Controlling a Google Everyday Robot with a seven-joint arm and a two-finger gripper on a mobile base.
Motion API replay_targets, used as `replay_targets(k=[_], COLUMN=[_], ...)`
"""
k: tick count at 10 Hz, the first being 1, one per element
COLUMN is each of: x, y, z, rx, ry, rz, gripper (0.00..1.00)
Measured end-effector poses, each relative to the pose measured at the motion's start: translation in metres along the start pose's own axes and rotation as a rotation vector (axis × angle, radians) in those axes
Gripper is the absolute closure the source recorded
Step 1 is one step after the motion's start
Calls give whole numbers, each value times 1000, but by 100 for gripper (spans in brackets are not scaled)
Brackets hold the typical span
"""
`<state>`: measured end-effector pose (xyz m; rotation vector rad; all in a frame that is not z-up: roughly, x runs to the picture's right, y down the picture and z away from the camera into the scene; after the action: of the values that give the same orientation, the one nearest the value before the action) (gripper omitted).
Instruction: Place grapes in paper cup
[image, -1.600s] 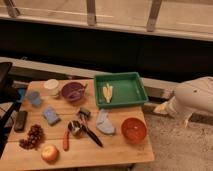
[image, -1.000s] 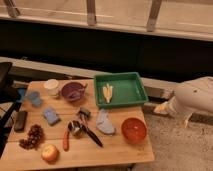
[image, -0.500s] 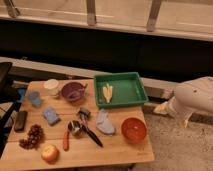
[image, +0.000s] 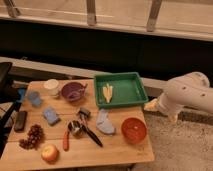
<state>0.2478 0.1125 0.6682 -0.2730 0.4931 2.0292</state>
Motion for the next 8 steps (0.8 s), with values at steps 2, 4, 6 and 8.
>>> replay_targets(k=[2, 4, 6, 8], x=[12, 29, 56, 73], y=[51, 100, 151, 176], z=[-2, -3, -5, -10], rx=[-28, -52, -86, -108], ry=[5, 13, 31, 45], rz=[-82, -180, -293, -341], gripper=[20, 20, 20, 20])
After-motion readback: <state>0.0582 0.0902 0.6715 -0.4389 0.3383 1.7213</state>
